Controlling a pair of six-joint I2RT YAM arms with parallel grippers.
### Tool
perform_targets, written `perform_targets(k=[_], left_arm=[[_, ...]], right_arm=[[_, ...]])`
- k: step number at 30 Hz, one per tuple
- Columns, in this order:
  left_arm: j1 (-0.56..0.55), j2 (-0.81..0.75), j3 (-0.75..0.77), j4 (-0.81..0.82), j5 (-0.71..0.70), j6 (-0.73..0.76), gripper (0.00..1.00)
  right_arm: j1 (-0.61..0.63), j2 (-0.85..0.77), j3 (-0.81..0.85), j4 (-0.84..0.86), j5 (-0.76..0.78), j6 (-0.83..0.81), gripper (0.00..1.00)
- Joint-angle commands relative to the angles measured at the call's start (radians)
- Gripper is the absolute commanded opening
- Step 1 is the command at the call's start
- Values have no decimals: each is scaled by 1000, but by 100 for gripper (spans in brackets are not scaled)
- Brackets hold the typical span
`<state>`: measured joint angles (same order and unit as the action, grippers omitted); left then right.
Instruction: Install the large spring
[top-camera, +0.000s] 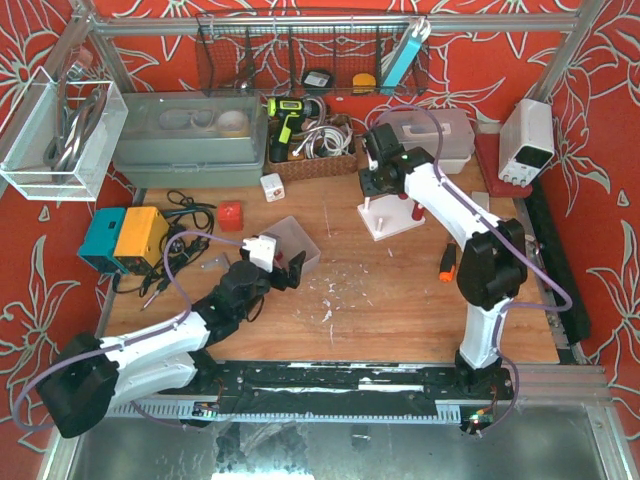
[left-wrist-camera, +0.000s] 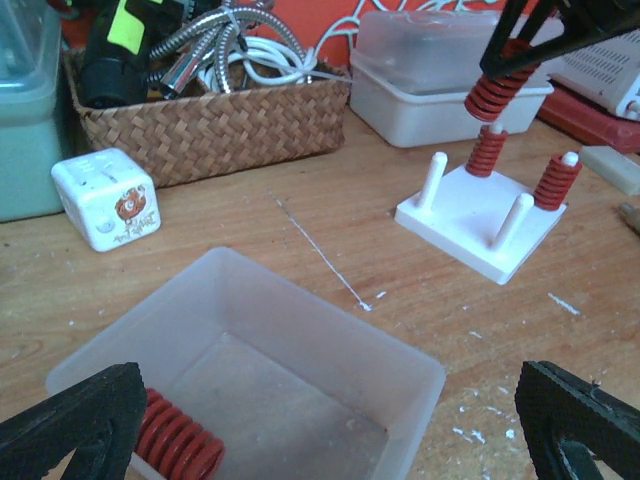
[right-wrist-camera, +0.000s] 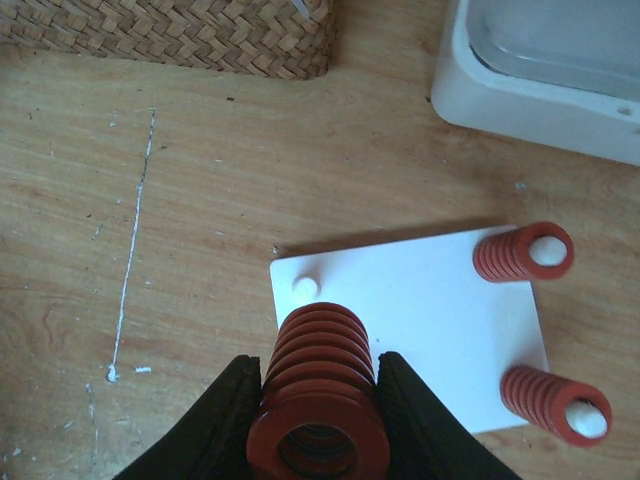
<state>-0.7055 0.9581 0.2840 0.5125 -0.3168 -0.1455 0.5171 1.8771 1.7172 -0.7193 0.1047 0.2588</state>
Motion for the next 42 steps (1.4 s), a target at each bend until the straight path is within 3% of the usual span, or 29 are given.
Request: perform_targets(k=[1,17,38,42], left_arm=[[6,6,-26,104,-21,4,100],[6,-82,-64,134,2,31,100],[6,-128,-72,118,6,37,100],[6,-122,-71,119,7,38,100]], right_arm=[[-2,67,103,-56,18,-28,0],[-5,234,288,-181,-7,-31,0],[-12,343,317,-161,-3,-26,0],[-14,365,321,-157,11,-29,11]])
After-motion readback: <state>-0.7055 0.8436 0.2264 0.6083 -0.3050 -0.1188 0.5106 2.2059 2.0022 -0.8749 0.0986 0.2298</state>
